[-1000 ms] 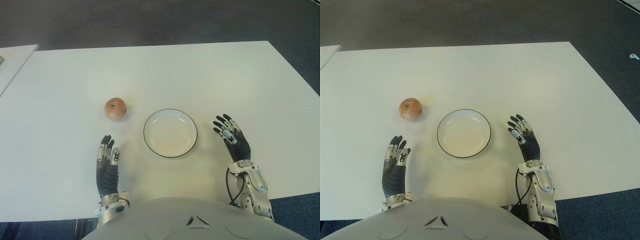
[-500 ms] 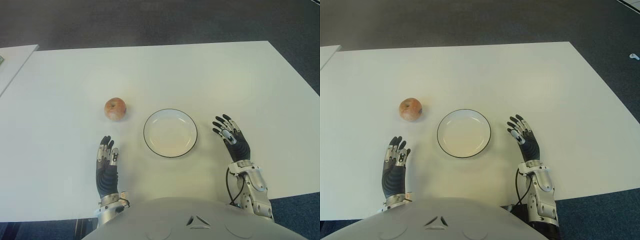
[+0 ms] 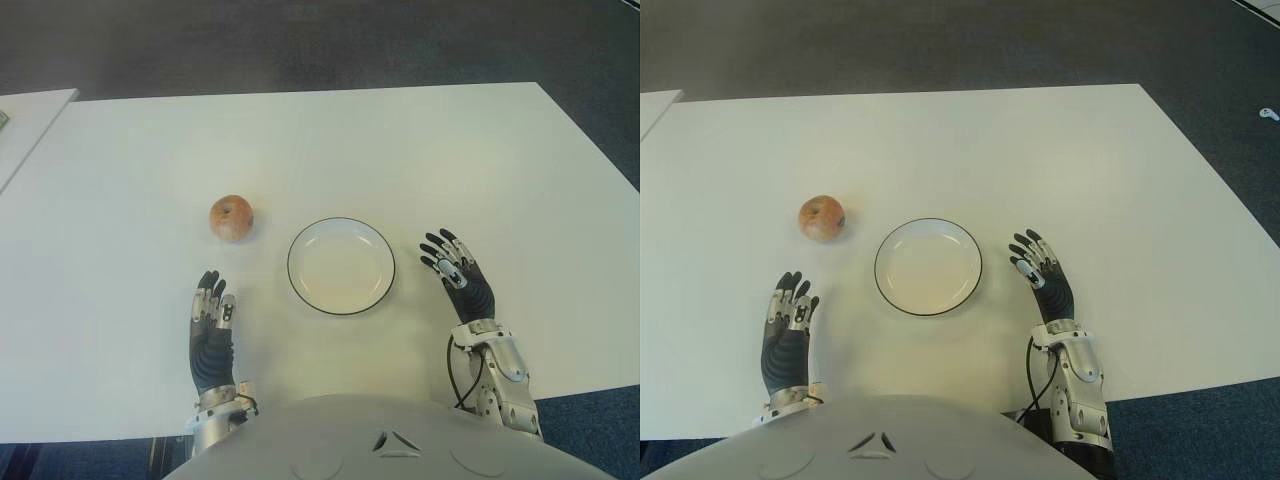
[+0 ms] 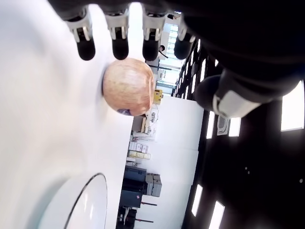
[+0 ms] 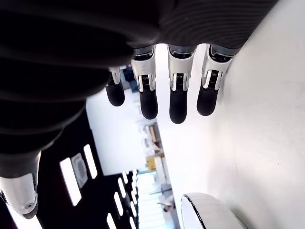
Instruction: Put the apples into the plate.
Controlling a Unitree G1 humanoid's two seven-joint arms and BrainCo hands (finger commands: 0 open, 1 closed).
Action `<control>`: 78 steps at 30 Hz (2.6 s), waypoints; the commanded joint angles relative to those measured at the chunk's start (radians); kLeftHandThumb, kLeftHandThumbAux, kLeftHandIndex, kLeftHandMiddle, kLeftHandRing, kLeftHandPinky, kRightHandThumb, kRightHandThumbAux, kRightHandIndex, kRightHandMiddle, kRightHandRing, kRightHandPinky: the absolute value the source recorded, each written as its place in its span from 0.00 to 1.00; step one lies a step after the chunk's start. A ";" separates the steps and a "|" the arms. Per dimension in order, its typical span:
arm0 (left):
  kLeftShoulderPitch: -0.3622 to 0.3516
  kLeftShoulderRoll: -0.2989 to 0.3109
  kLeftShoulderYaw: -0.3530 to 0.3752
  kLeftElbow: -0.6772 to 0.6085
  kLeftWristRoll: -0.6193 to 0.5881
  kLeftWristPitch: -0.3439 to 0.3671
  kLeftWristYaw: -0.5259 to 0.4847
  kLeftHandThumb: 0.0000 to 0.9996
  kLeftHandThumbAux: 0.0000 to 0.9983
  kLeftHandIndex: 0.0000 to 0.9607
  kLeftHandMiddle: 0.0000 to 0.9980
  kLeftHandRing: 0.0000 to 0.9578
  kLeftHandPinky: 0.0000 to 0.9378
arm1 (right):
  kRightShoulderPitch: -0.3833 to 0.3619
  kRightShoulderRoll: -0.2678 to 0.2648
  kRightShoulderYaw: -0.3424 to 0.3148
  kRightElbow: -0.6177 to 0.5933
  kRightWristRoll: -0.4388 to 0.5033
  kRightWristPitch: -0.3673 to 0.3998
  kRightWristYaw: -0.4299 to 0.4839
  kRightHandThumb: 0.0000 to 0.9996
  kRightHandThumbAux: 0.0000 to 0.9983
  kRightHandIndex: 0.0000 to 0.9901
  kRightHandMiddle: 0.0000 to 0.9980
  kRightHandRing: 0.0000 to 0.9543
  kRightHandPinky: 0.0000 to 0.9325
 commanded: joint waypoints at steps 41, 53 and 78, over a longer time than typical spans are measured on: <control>-0.616 0.645 0.121 -0.369 0.561 0.874 -0.282 0.28 0.60 0.10 0.10 0.12 0.16 | -0.089 0.023 0.025 0.084 -0.046 0.074 -0.099 0.35 0.67 0.18 0.23 0.23 0.25; -0.709 0.762 -0.010 -0.132 0.880 0.735 -0.315 0.34 0.50 0.12 0.07 0.07 0.12 | -0.106 0.022 0.019 0.115 -0.046 0.066 -0.090 0.35 0.67 0.18 0.24 0.25 0.27; -0.941 0.709 -0.041 0.427 0.833 0.378 -0.266 0.36 0.47 0.05 0.01 0.02 0.09 | -0.114 0.020 0.018 0.177 -0.055 0.028 -0.074 0.34 0.69 0.25 0.30 0.31 0.34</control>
